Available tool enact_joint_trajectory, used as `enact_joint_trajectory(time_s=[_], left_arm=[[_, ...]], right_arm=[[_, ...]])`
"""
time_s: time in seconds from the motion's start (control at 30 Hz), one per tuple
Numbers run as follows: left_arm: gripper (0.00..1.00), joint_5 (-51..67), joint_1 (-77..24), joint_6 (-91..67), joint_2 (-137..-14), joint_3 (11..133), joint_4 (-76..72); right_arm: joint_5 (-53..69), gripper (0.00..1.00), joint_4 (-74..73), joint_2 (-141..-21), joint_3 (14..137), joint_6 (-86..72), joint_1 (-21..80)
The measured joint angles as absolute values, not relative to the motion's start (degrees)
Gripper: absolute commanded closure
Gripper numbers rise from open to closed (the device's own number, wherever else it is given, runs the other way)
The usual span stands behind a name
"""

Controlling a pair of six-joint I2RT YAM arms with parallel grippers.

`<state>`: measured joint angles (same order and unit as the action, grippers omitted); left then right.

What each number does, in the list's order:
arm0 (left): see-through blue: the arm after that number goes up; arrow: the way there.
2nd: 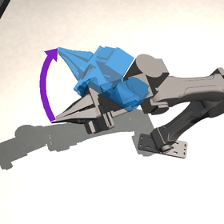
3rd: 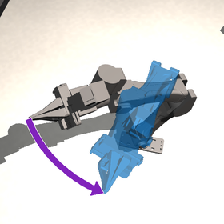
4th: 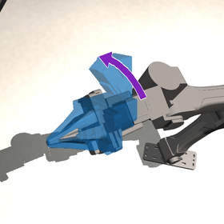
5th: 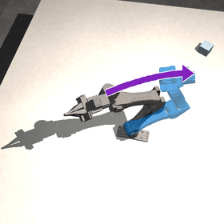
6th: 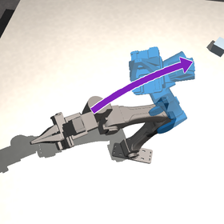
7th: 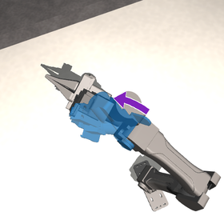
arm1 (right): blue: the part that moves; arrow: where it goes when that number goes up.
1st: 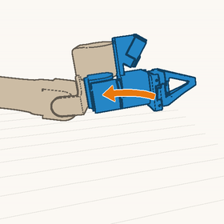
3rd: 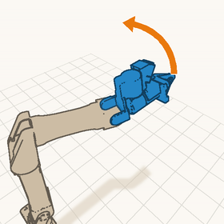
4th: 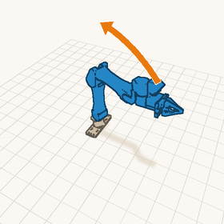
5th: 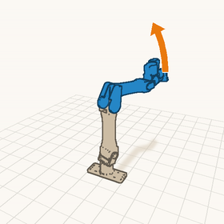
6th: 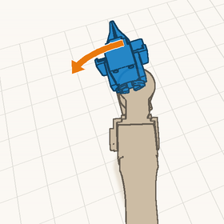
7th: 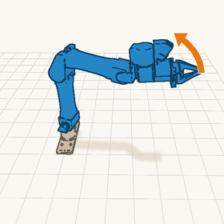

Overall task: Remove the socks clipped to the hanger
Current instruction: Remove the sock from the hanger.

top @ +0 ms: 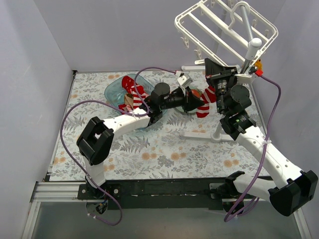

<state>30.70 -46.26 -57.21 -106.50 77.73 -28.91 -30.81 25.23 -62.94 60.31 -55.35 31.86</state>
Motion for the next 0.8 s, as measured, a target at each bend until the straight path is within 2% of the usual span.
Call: enact_joint_trajectory(time_s=[0.27,0.7,0.8], left_arm=[[1.0,30.7,-46.3,-54.6,-103.2,77.1,-23.9],[1.0,30.8,-45.7,-52.3,-101.8,76.4,-19.9],[1.0,31.1,-45.0,-52.3,-101.8,76.4,-19.5]], right_arm=[[-30.2,0.91,24.0,-62.7,60.3,-58.0,31.8],[-28.7,0.89,21.3,-61.4,60.3,-59.4,31.6],[-28.3,0.82,20.3,-60.9,60.3,-59.4,31.6]])
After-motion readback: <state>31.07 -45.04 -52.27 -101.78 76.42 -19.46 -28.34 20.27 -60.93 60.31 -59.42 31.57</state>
